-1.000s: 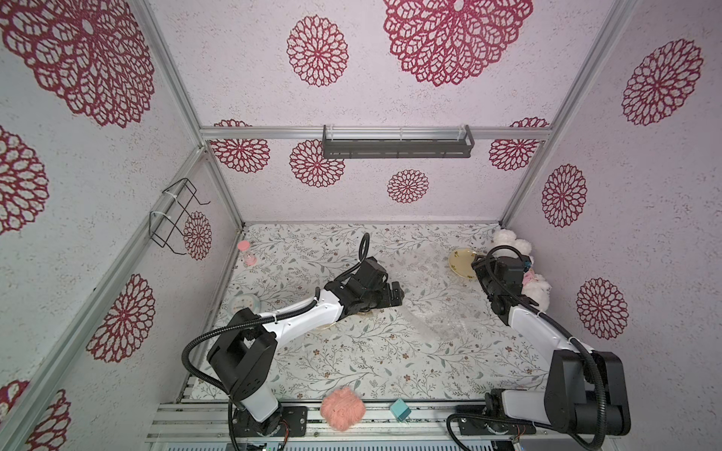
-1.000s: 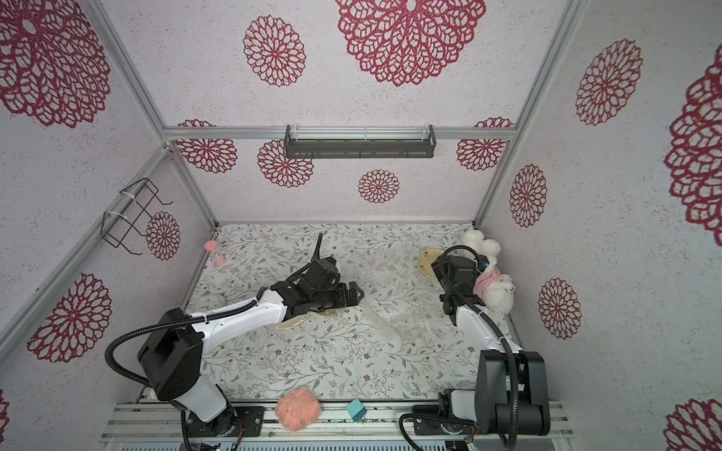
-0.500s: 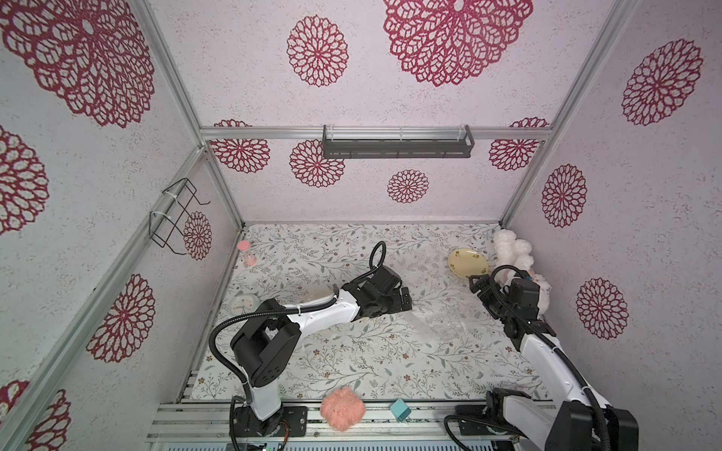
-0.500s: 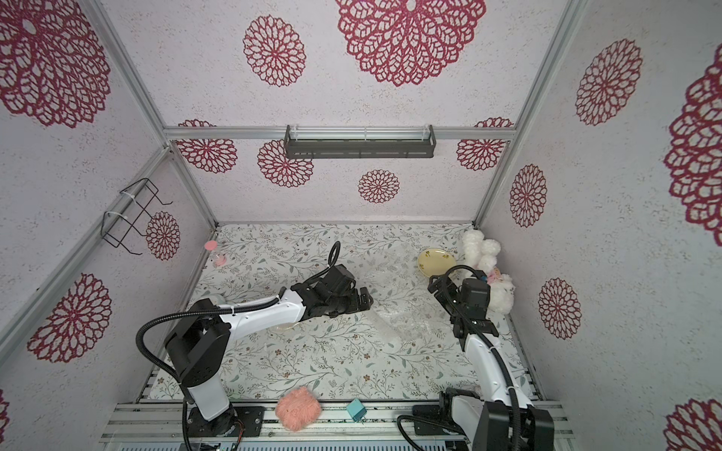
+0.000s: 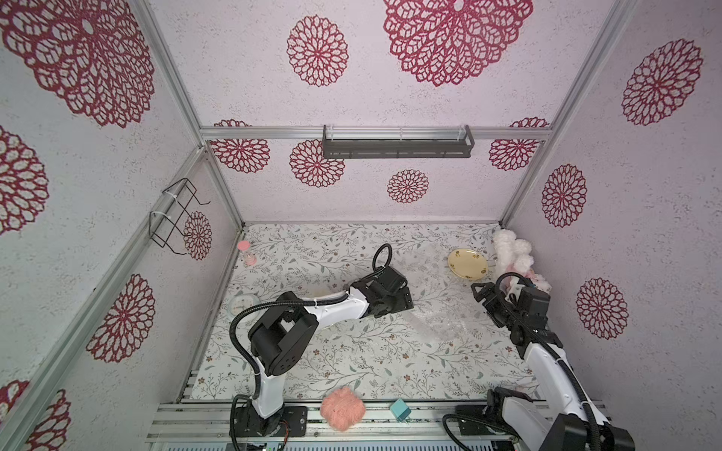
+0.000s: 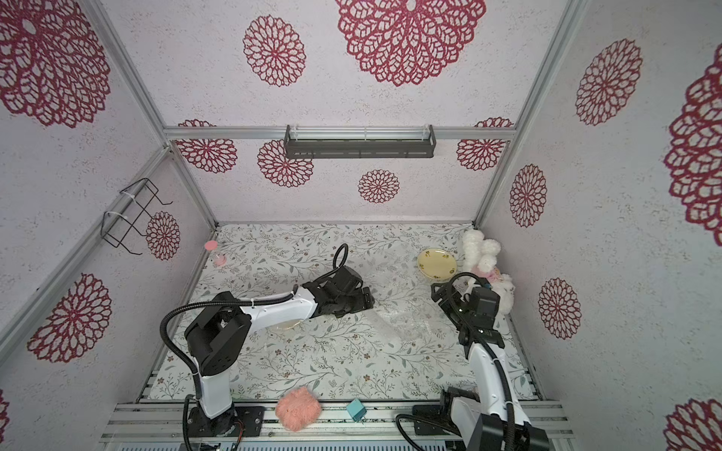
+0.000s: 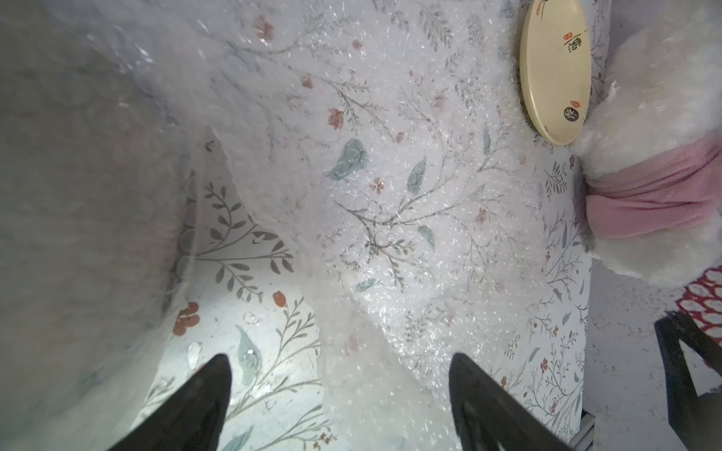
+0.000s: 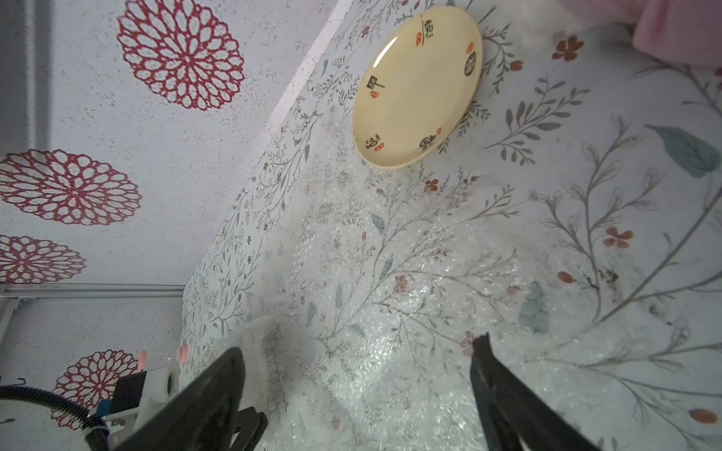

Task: Unpack dinner plates from bubble wrap
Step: Pick up the bubble wrap from the center of the board.

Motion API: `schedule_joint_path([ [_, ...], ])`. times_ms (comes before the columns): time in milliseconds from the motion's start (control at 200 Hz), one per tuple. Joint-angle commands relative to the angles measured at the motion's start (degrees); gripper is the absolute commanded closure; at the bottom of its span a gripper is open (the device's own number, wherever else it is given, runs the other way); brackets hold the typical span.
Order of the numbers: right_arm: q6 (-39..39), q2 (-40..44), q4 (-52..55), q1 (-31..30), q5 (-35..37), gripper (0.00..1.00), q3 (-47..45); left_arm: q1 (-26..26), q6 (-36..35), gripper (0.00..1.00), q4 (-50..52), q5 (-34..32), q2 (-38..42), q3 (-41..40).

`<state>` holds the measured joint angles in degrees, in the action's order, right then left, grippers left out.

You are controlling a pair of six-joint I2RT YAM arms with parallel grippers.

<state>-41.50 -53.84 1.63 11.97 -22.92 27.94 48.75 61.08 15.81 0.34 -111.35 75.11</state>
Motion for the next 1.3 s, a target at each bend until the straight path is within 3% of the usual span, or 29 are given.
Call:
schedule_joint_path([
  [0, 1.88, 0.95, 0.33, 1.24, -2.16, 0.09, -0.93, 0.20, 1.43, 0.14, -1.22, -0.79, -2.43, 2.50],
  [115, 1.51, 1.18, -0.38, 1.76, -2.57, 0.09, -1.90, -0.05, 1.06, 0.20, -1.74, -1.20, -3.86, 3.87],
  [190, 1.53, 1.20, -0.49, 2.09, -2.62, 0.09, -2.27, -0.36, 0.77, 0.32, -2.90, -0.64, -4.71, 4.32],
  [375, 1.42, 1.33, -1.40, 2.62, -2.98, 0.09, -3.11, -0.82, 0.62, 0.45, -3.18, -0.02, -6.77, 5.82],
  [676, 1.94, 1.62, -1.45, 2.97, -3.66, 0.09, -3.51, -1.28, -3.14, 1.00, -0.59, -2.25, -5.63, 8.68],
  [1296, 1.48, 1.29, -1.45, 3.15, -4.32, 0.10, -2.10, -9.32, -13.47, 1.00, 6.77, -3.38, 9.81, 9.46],
])
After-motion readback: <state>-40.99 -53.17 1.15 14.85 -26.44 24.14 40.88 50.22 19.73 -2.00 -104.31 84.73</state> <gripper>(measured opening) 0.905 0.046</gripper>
